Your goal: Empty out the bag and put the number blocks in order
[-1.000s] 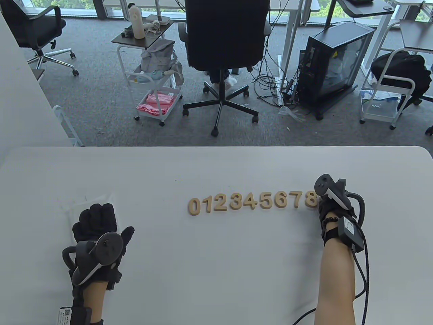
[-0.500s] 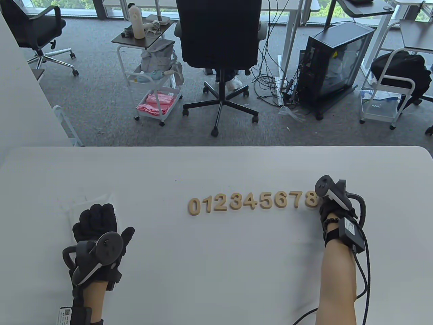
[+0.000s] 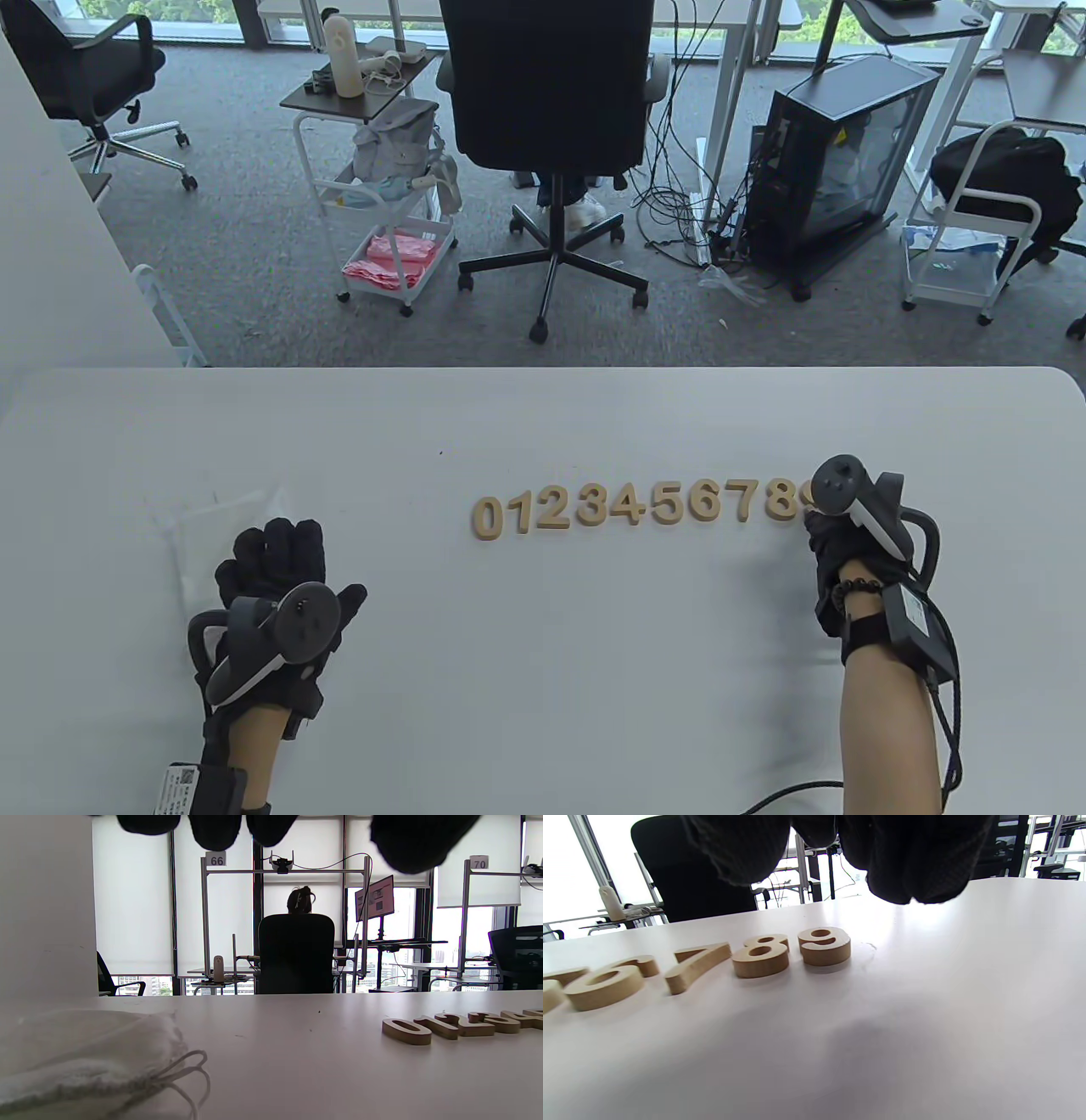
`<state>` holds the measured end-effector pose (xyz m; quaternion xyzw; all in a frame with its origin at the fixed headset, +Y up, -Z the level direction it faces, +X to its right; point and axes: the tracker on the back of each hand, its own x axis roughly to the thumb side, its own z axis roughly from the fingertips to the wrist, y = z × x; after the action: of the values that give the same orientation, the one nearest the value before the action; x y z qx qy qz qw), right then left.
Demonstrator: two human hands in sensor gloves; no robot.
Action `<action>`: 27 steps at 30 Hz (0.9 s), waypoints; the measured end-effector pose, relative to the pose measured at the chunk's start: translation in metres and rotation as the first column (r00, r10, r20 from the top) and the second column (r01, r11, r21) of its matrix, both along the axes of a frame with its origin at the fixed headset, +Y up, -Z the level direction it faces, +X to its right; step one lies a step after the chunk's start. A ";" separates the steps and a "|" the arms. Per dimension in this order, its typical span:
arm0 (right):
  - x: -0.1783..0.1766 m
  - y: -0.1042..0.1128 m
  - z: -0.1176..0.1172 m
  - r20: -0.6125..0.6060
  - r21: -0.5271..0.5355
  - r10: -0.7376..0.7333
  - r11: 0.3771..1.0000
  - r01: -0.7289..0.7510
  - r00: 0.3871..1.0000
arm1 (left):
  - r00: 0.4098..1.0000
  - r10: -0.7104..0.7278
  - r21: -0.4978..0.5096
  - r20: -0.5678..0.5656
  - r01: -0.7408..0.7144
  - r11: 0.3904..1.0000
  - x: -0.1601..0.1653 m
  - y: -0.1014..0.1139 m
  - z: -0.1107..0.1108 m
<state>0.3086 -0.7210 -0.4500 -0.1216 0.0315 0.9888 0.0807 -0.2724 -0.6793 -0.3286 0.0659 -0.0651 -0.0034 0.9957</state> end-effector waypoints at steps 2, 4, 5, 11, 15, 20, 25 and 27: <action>-0.010 0.005 0.018 -0.043 0.018 0.005 1.000 -0.004 0.999 | 1.000 -0.017 -0.030 0.023 0.017 0.999 0.006 -0.003 -0.001; -0.019 0.009 0.032 -0.077 0.042 0.011 0.999 -0.008 0.997 | 0.999 -0.015 -0.045 0.045 0.017 0.999 0.010 -0.005 -0.001; -0.026 0.012 0.043 -0.098 0.060 0.011 0.998 -0.005 0.995 | 0.998 -0.007 -0.058 0.055 0.010 0.998 0.012 -0.006 -0.001; -0.066 0.021 0.088 -0.203 0.127 -0.020 0.991 0.047 0.979 | 0.991 -0.025 -0.149 0.130 0.044 0.988 0.023 -0.015 -0.004; -0.091 0.022 0.106 -0.261 0.168 -0.008 0.984 0.054 0.965 | 0.987 -0.035 -0.192 0.158 0.065 0.979 0.028 -0.018 -0.004; -0.121 0.020 0.119 -0.314 0.191 0.022 0.981 0.041 0.949 | 0.987 -0.037 -0.230 0.155 0.073 0.971 0.030 -0.019 -0.003; -0.133 0.000 0.124 -0.340 0.198 0.099 0.980 -0.032 0.935 | 0.988 -0.045 -0.206 0.148 0.075 0.976 0.031 -0.020 -0.003; -0.134 -0.007 0.123 -0.359 0.149 0.083 0.988 -0.031 0.929 | 0.988 -0.051 -0.197 0.146 0.080 0.977 0.032 -0.020 -0.003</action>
<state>0.1743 -0.7276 -0.3269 0.0691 -0.0273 0.9958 0.0531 -0.2405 -0.6991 -0.3313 -0.0376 -0.1369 -0.0251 0.9896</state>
